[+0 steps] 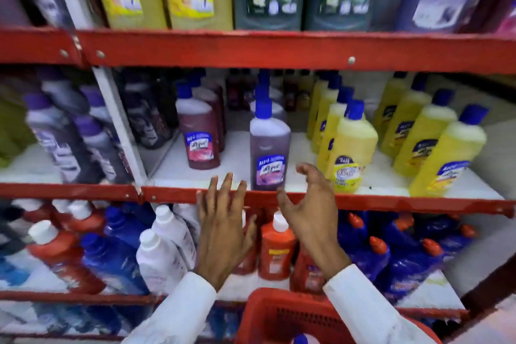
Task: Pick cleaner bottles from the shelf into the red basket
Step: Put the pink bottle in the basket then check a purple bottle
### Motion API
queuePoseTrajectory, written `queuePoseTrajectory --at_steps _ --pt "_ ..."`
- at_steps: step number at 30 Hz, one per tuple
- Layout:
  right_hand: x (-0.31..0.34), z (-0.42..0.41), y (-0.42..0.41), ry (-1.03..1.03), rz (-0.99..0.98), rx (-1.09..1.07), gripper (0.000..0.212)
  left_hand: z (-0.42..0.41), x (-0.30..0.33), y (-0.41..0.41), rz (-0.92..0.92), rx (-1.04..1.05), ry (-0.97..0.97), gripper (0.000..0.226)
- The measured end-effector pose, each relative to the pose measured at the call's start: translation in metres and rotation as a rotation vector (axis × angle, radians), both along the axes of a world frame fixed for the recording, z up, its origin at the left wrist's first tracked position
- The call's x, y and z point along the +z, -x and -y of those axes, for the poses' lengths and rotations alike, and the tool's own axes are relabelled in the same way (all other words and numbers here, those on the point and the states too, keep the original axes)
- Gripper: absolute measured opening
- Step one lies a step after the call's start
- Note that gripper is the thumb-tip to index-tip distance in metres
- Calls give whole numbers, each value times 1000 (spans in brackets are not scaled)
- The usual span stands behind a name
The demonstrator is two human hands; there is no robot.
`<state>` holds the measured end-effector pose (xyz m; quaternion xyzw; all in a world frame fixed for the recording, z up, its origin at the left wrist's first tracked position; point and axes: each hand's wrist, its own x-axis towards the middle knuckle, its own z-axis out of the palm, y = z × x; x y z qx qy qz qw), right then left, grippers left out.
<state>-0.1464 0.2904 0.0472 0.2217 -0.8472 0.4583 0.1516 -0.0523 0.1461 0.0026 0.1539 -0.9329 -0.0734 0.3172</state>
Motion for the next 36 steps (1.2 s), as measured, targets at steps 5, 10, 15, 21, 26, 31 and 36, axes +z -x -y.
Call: queuePoseTrajectory --at_steps 5,10,15,21,26,31,36 --pt "20 62 17 110 91 -74 101 32 0 22 134 23 -72 75" --pt "22 96 36 286 198 -64 100 40 -12 25 198 -25 -99 65" --pt "27 89 54 471 238 -7 89 44 -12 25 168 -42 -143 65" --pt "64 45 59 1028 494 686 69 50 -17 25 121 -69 -131 63" --pt "86 21 43 976 758 1437 78 50 -24 32 71 -55 -154 60" --pt "89 8 35 873 669 1394 72 53 -27 35 97 -38 -149 61" --pt "79 18 21 590 61 443 80 47 -19 33 115 -16 -160 57"
